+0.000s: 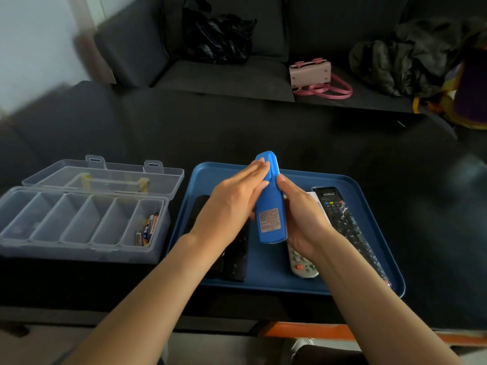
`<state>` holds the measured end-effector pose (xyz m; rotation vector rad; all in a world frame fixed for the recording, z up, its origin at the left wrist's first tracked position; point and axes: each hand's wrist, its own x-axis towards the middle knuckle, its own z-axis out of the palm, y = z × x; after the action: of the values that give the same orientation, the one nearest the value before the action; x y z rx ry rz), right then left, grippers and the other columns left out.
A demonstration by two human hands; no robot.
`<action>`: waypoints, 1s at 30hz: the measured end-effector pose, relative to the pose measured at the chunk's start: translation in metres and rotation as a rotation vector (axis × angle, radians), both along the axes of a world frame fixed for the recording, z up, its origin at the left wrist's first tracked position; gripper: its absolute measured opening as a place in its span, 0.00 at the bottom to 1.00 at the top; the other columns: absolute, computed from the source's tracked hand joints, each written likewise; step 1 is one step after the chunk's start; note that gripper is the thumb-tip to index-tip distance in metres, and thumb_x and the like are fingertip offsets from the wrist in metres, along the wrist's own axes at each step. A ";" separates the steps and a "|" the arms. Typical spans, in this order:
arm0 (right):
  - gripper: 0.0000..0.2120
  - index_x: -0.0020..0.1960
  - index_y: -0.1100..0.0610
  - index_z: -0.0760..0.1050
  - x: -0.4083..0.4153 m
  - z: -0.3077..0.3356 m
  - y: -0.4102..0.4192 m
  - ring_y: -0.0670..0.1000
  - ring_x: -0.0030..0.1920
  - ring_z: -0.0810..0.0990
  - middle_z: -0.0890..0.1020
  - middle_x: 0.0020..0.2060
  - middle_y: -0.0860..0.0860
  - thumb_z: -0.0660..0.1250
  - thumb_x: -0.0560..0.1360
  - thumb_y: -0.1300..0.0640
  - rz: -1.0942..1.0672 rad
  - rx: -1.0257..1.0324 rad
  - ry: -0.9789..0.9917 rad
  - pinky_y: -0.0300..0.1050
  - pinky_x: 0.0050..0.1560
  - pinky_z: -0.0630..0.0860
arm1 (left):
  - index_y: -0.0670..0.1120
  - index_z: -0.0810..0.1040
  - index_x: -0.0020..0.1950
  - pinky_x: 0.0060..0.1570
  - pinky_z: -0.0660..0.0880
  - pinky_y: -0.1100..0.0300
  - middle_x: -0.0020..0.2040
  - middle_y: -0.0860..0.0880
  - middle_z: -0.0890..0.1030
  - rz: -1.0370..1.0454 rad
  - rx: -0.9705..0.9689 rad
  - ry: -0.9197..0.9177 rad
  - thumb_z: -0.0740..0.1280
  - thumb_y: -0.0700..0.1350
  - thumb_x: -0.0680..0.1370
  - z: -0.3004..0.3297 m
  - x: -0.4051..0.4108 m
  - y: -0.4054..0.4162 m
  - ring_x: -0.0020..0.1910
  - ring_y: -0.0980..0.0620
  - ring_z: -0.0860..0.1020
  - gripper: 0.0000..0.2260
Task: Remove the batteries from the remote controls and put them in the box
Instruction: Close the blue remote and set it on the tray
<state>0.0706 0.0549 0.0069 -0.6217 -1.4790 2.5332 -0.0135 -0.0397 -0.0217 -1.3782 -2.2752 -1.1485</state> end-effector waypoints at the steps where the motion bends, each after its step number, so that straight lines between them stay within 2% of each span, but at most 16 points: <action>1: 0.16 0.60 0.59 0.74 0.000 0.000 0.000 0.50 0.38 0.82 0.82 0.39 0.55 0.54 0.82 0.51 -0.001 0.003 0.001 0.45 0.40 0.82 | 0.37 0.70 0.66 0.67 0.59 0.69 0.65 0.40 0.74 -0.001 0.014 -0.012 0.61 0.40 0.77 0.000 0.000 0.000 0.64 0.49 0.72 0.18; 5: 0.16 0.58 0.61 0.73 -0.002 -0.001 -0.001 0.50 0.32 0.79 0.79 0.37 0.56 0.54 0.82 0.51 -0.020 0.054 -0.012 0.42 0.34 0.80 | 0.38 0.72 0.65 0.65 0.57 0.75 0.65 0.41 0.74 -0.014 0.038 -0.065 0.64 0.38 0.77 0.001 -0.001 0.000 0.64 0.51 0.71 0.17; 8: 0.15 0.56 0.61 0.73 -0.003 -0.002 -0.002 0.49 0.32 0.76 0.77 0.37 0.56 0.53 0.82 0.51 -0.037 0.066 0.003 0.40 0.32 0.78 | 0.40 0.72 0.66 0.62 0.59 0.80 0.66 0.44 0.74 -0.017 0.071 -0.190 0.65 0.37 0.76 0.006 0.000 0.000 0.63 0.58 0.69 0.17; 12: 0.17 0.60 0.62 0.72 -0.002 -0.003 -0.001 0.49 0.32 0.77 0.77 0.39 0.58 0.52 0.83 0.52 -0.042 0.131 0.008 0.39 0.32 0.78 | 0.44 0.67 0.70 0.55 0.61 0.84 0.71 0.49 0.67 -0.074 -0.019 -0.339 0.60 0.38 0.79 0.010 0.001 -0.004 0.66 0.63 0.65 0.18; 14: 0.18 0.62 0.63 0.71 -0.002 -0.004 -0.002 0.48 0.32 0.77 0.77 0.41 0.58 0.52 0.83 0.52 -0.065 0.161 -0.005 0.39 0.31 0.77 | 0.45 0.62 0.72 0.60 0.60 0.81 0.74 0.51 0.61 -0.127 -0.098 -0.380 0.58 0.35 0.78 0.010 0.002 -0.005 0.71 0.60 0.61 0.22; 16: 0.18 0.63 0.63 0.72 -0.001 -0.006 -0.002 0.50 0.36 0.78 0.77 0.44 0.60 0.53 0.82 0.52 -0.098 0.174 -0.025 0.40 0.32 0.78 | 0.46 0.58 0.74 0.69 0.60 0.69 0.75 0.52 0.57 -0.153 -0.170 -0.373 0.58 0.31 0.76 0.010 0.006 -0.005 0.73 0.58 0.56 0.27; 18: 0.18 0.63 0.62 0.72 0.000 -0.005 -0.003 0.52 0.36 0.77 0.76 0.45 0.61 0.53 0.82 0.51 -0.120 0.195 -0.047 0.42 0.33 0.78 | 0.47 0.56 0.75 0.72 0.58 0.59 0.76 0.52 0.56 -0.154 -0.204 -0.354 0.58 0.29 0.75 0.010 0.007 -0.006 0.73 0.61 0.53 0.30; 19: 0.18 0.62 0.63 0.72 0.001 -0.003 -0.004 0.51 0.34 0.76 0.76 0.43 0.61 0.53 0.82 0.51 -0.132 0.200 -0.061 0.41 0.32 0.77 | 0.47 0.56 0.74 0.73 0.56 0.60 0.76 0.53 0.56 -0.156 -0.193 -0.349 0.58 0.28 0.74 0.010 0.007 -0.007 0.72 0.62 0.53 0.31; 20: 0.18 0.61 0.64 0.72 0.001 -0.001 -0.006 0.51 0.32 0.76 0.75 0.41 0.60 0.53 0.82 0.52 -0.138 0.194 -0.074 0.41 0.30 0.77 | 0.48 0.57 0.74 0.72 0.55 0.65 0.75 0.52 0.57 -0.155 -0.169 -0.354 0.57 0.27 0.74 0.011 0.007 -0.008 0.71 0.63 0.53 0.32; 22: 0.18 0.60 0.64 0.72 0.001 0.003 -0.009 0.51 0.30 0.75 0.75 0.37 0.59 0.52 0.83 0.53 -0.142 0.154 -0.118 0.40 0.28 0.77 | 0.47 0.61 0.73 0.63 0.55 0.81 0.75 0.51 0.60 -0.141 -0.126 -0.376 0.56 0.26 0.73 0.012 0.008 -0.010 0.72 0.60 0.55 0.31; 23: 0.18 0.60 0.65 0.71 0.002 0.006 -0.010 0.52 0.30 0.76 0.76 0.37 0.59 0.51 0.82 0.54 -0.140 0.131 -0.149 0.40 0.27 0.77 | 0.46 0.62 0.73 0.58 0.56 0.85 0.74 0.50 0.61 -0.127 -0.119 -0.390 0.56 0.25 0.73 0.012 0.008 -0.010 0.73 0.58 0.56 0.30; 24: 0.17 0.60 0.65 0.71 0.002 0.007 -0.011 0.52 0.31 0.76 0.76 0.37 0.59 0.51 0.82 0.54 -0.130 0.114 -0.182 0.40 0.28 0.78 | 0.46 0.64 0.72 0.55 0.57 0.85 0.74 0.50 0.62 -0.111 -0.124 -0.395 0.56 0.25 0.74 0.011 0.009 -0.011 0.73 0.56 0.57 0.29; 25: 0.16 0.60 0.64 0.70 0.003 0.007 -0.011 0.54 0.32 0.77 0.76 0.39 0.60 0.50 0.82 0.55 -0.115 0.130 -0.205 0.42 0.30 0.79 | 0.46 0.65 0.72 0.58 0.58 0.83 0.73 0.50 0.64 -0.098 -0.140 -0.382 0.56 0.26 0.74 0.009 0.010 -0.011 0.73 0.56 0.59 0.29; 26: 0.15 0.61 0.63 0.69 0.003 0.004 -0.010 0.55 0.35 0.78 0.76 0.42 0.60 0.51 0.82 0.56 -0.116 0.230 -0.234 0.46 0.34 0.80 | 0.46 0.65 0.72 0.62 0.57 0.79 0.73 0.49 0.65 -0.085 -0.167 -0.352 0.56 0.26 0.74 0.008 0.011 -0.011 0.73 0.56 0.60 0.28; 28: 0.16 0.65 0.59 0.68 0.006 -0.006 -0.004 0.57 0.46 0.80 0.78 0.49 0.59 0.55 0.81 0.54 -0.107 0.736 -0.340 0.52 0.47 0.79 | 0.47 0.65 0.72 0.65 0.55 0.73 0.72 0.49 0.67 -0.056 -0.207 -0.323 0.55 0.28 0.75 0.007 0.013 -0.012 0.72 0.55 0.62 0.27; 30: 0.19 0.67 0.58 0.68 0.013 -0.013 -0.003 0.57 0.54 0.77 0.78 0.55 0.58 0.60 0.79 0.51 -0.081 1.226 -0.451 0.44 0.48 0.69 | 0.47 0.64 0.72 0.64 0.56 0.71 0.72 0.49 0.67 -0.025 -0.218 -0.369 0.54 0.31 0.77 0.007 0.014 -0.011 0.71 0.54 0.64 0.25</action>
<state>0.0832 0.0524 -0.0064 -0.9397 -2.5914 1.0086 0.0009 -0.0506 -0.0150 -1.3647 -2.7176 -1.2843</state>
